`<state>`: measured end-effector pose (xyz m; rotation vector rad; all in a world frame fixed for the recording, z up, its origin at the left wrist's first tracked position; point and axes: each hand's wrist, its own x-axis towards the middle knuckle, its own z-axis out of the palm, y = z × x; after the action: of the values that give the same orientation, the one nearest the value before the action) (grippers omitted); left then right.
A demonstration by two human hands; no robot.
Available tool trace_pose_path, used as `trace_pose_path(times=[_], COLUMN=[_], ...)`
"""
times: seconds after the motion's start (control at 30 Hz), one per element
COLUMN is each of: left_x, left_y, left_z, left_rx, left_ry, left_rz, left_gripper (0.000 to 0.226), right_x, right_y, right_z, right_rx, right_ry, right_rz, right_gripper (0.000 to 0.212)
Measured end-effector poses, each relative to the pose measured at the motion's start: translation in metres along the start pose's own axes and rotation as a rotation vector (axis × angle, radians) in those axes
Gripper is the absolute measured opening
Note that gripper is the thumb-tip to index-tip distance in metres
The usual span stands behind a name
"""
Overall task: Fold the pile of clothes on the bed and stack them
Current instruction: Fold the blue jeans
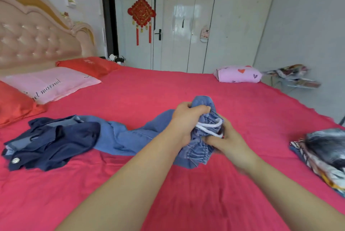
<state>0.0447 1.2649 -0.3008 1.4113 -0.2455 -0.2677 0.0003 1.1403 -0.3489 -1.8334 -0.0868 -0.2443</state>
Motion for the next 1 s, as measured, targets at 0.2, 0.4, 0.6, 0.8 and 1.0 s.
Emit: trace_pose_path(times=[0.2, 0.4, 0.6, 0.8, 1.0], left_x=[0.002, 0.007, 0.019, 0.041, 0.075], left_y=[0.013, -0.071, -0.161, -0.208, -0.221], left_z=[0.046, 0.019, -0.046, -0.091, -0.094], left_rx=[-0.089, 0.177, 0.594, 1.025, 1.233], left_ry=[-0.21, -0.046, 0.122, 0.037, 0.009], left_rz=[0.074, -0.138, -0.256, -0.106, 0.013], left_gripper=[0.03, 0.041, 0.05, 0.09, 0.107], right_x=[-0.023, -0.042, -0.061, -0.043, -0.01], right_y=[-0.01, 0.077, 0.148, 0.178, 0.191], right_z=[-0.099, -0.154, -0.161, -0.147, -0.135], right_rx=[0.177, 0.237, -0.281, -0.816, -0.792], right_ry=[0.058, 0.427, 0.453, 0.17, 0.319], right_rz=[0.108, 0.459, 0.628, 0.437, 0.361], right_gripper=[0.036, 0.024, 0.068, 0.086, 0.105])
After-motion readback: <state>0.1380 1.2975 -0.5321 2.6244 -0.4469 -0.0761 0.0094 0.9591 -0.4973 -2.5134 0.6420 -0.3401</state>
